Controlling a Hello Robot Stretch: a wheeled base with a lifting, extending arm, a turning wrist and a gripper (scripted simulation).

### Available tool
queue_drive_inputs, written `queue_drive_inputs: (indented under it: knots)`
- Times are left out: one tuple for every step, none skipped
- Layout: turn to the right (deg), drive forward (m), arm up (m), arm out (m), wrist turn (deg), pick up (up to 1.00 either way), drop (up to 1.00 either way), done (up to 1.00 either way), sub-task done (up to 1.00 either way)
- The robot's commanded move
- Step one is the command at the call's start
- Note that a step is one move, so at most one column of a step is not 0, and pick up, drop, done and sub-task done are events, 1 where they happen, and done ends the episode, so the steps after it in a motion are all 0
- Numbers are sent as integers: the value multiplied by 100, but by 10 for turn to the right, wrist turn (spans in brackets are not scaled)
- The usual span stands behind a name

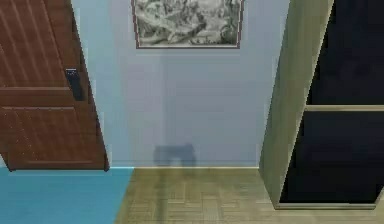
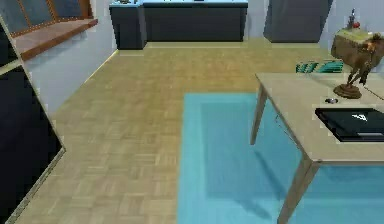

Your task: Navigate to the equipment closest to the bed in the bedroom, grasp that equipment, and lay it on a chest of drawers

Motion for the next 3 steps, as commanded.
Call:
queue_drive_inputs:
  knots:
    - [-450,0,0,0,0,0,0,0,0]
    - [-450,0,0,0,0,0,0,0,0]
    - [-450,0,0,0,0,0,0,0,0]
